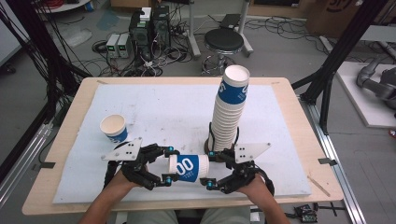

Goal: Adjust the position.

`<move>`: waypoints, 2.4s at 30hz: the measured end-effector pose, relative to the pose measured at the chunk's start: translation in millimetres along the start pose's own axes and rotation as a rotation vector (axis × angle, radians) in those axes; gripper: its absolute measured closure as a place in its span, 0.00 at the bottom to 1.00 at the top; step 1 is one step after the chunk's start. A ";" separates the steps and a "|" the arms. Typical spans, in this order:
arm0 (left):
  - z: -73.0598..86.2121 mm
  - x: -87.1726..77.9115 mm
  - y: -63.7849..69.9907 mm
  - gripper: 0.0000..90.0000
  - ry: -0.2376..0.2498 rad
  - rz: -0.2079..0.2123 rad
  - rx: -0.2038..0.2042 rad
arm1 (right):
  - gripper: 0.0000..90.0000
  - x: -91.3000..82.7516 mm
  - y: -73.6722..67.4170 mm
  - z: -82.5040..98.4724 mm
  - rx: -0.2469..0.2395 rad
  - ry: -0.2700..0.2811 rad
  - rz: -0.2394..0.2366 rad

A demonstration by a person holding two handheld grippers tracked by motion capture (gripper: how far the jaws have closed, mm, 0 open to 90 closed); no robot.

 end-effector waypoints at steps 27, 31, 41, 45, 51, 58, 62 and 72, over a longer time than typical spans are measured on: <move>-9.2 -9.0 -5.7 0.15 -0.124 -0.100 -0.021 | 0.38 -13.8 7.5 -6.2 -0.034 -0.096 0.061; -14.8 -7.7 -5.8 0.15 -0.162 -0.100 -0.012 | 0.38 -15.8 9.7 -10.8 -0.047 -0.138 0.076; -25.9 -3.4 -7.9 0.15 -0.238 -0.110 -0.009 | 0.38 -10.4 10.3 -23.9 -0.109 -0.306 0.100; -19.0 1.4 -9.2 0.15 -0.295 -0.112 -0.012 | 0.38 -6.5 10.7 -29.9 -0.142 -0.374 0.109; -10.4 9.4 -11.5 0.15 -0.373 -0.111 -0.003 | 0.38 1.9 8.8 -36.8 -0.184 -0.478 0.100; -6.6 17.8 -10.9 0.16 -0.453 -0.080 0.000 | 0.38 11.9 6.1 -43.5 -0.225 -0.566 0.087; -3.8 21.6 -10.7 0.17 -0.501 -0.062 0.011 | 0.38 15.8 5.3 -44.7 -0.236 -0.595 0.082; 7.2 29.2 -11.5 0.24 -0.623 -0.031 0.012 | 0.38 24.4 1.0 -45.0 -0.268 -0.708 0.065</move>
Point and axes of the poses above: each handheld gripper's, and its own axes: x roughly forward along the jaws, z roughly out of its underside, y roughly to its right, the point moved 6 cm from there along x, roughly forward along the jaws, and after that the axes turned 7 degrees about y, right-handed, at the moved point
